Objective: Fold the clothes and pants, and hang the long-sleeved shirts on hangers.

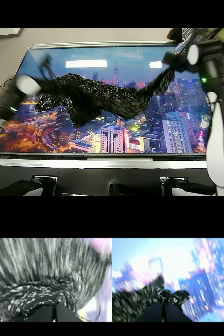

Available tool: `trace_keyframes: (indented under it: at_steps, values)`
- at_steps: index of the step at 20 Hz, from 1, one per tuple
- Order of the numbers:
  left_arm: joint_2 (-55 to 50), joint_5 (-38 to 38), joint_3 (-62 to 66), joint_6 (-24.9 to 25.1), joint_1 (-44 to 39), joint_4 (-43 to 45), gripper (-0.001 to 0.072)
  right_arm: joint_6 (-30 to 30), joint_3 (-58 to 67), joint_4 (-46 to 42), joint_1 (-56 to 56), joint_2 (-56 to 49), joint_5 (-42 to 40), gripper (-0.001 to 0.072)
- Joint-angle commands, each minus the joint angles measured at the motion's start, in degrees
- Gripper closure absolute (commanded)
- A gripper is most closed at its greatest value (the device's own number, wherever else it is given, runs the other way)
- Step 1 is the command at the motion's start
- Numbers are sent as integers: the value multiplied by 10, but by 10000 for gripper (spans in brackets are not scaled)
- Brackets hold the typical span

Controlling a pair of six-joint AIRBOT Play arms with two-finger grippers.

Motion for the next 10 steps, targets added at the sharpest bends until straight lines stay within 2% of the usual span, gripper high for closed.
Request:
trace_keyframes:
  at_steps: [1, 3, 5, 10]
  values:
    - [-1, -89, 231, 29, 75, 87, 691, 93, 1, -62, 0, 78, -160, 696]
    - [2, -112, 335, 52, 94, 87, 690, 133, 3, -132, 0, 143, -189, 696]
    - [19, -118, 409, 65, 101, 87, 690, 141, 15, -179, 0, 214, -201, 696]
    - [169, -92, 376, 66, 101, 106, 689, 141, 44, -236, 0, 398, -202, 696]
